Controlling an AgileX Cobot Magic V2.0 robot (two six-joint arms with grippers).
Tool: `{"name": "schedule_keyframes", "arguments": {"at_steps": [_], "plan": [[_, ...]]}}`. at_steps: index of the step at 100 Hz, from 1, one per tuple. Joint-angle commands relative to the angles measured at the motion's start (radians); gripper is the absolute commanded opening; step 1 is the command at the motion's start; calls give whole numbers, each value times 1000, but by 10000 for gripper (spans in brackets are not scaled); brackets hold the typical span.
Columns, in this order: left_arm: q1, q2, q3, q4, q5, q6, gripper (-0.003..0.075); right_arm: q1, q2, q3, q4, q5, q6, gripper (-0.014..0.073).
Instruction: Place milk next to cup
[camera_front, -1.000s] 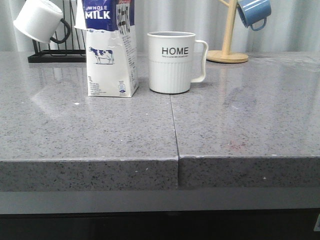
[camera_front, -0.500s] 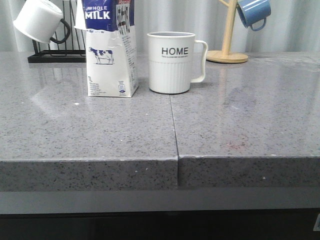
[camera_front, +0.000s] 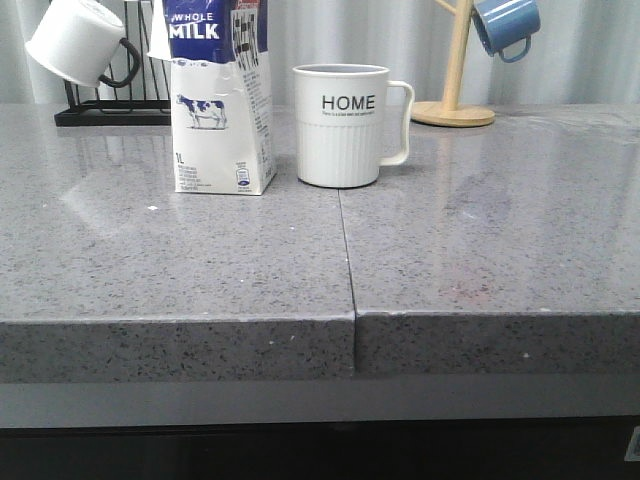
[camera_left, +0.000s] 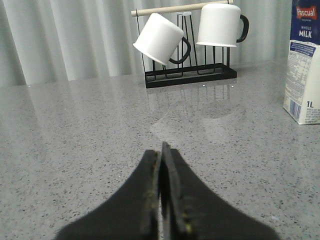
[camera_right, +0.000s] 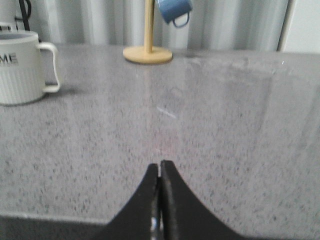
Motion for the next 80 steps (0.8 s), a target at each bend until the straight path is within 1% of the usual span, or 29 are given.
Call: {"name": "schedule_keyframes", "arguments": {"at_steps": [1,5,17,80], "plan": [[-8,-31,51,-8,-83,-9,-20,4,-19,11,-5,-123,-4,-122],[-8,-31,51,-8,-83,-9,-20,4,-19,9,-5,-102,-3,-122],[-8,-31,51,-8,-84,-9,-21,4,-19,8,-5,-120,-3,-122],[-8,-31,51,-8,-84,-9,-21,4,-19,8,-5,-110,-3,-122]]}}
